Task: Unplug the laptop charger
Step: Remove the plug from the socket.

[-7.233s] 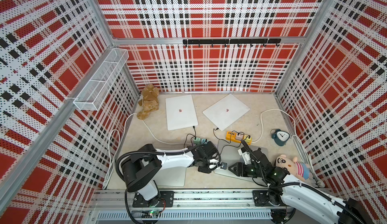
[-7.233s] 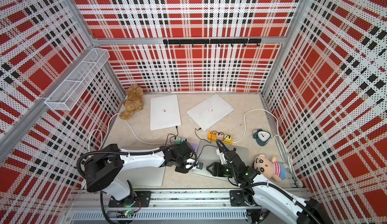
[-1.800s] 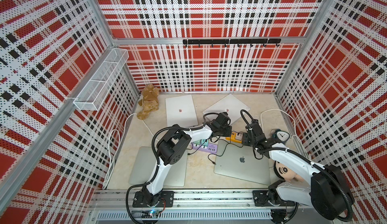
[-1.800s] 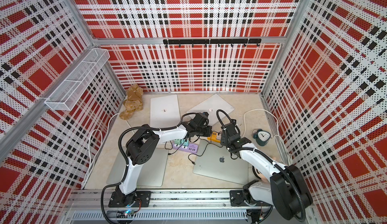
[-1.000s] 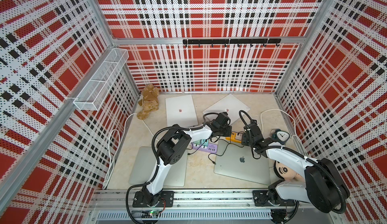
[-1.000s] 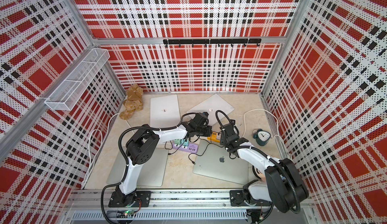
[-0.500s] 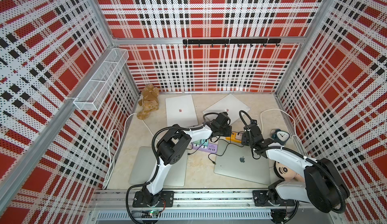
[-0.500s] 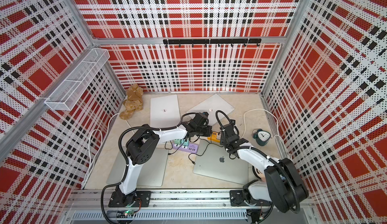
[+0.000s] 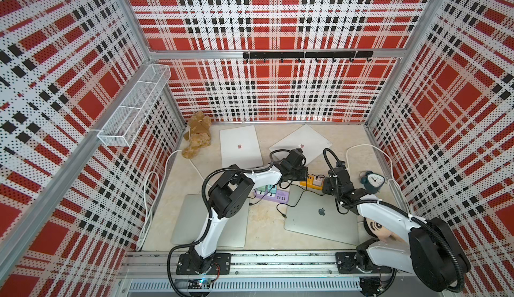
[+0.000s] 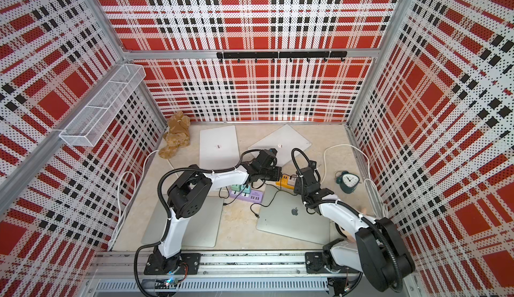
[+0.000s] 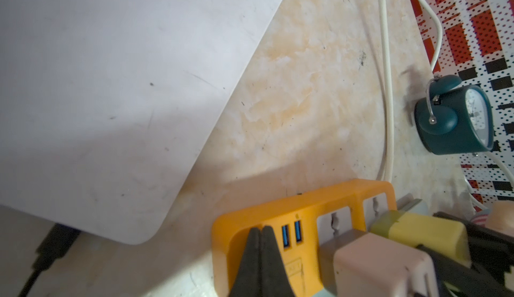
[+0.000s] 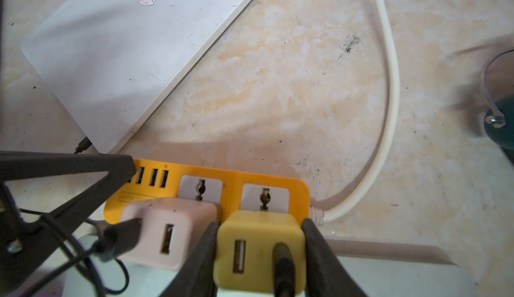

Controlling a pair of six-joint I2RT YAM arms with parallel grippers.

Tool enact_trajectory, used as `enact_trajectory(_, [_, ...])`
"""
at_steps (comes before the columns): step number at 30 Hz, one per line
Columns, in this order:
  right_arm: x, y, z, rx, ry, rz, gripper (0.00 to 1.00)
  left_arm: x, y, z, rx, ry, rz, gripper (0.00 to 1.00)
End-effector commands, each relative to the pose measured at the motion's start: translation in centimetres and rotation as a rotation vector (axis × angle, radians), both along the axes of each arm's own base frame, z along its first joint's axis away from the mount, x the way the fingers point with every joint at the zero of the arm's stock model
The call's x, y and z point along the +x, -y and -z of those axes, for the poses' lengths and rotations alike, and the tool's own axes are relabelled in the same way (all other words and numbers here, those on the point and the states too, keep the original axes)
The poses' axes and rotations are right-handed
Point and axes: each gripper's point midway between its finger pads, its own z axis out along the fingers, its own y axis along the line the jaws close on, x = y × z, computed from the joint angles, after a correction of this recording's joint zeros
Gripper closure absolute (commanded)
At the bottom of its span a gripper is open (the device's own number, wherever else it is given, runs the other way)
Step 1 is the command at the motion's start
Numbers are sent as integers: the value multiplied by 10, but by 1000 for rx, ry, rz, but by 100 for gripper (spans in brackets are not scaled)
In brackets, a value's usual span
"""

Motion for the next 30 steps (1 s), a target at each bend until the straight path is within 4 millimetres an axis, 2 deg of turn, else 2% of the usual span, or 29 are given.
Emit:
enact_trajectory(1, [-6, -2, 3, 44, -17, 4, 63, -26, -30, 67, 156, -137, 1, 100])
enact_trajectory(8, [-6, -2, -1, 41, -20, -6, 66, -28, -31, 72, 158, -145, 2, 100])
enact_trajectory(12, [-5, 0, -6, -45, -22, -4, 67, -28, -31, 73, 159, -146, 2, 100])
enact_trajectory(19, [-1, -5, 0, -109, -54, -14, 67, -30, -31, 76, 167, -149, 0, 100])
enact_trajectory(24, [0, -9, -9, -78, -31, -26, 67, -32, -31, 79, 174, -151, 2, 100])
enact_trajectory(30, [3, -11, -25, 65, 20, -36, 67, -35, -33, 82, 178, -154, -2, 100])
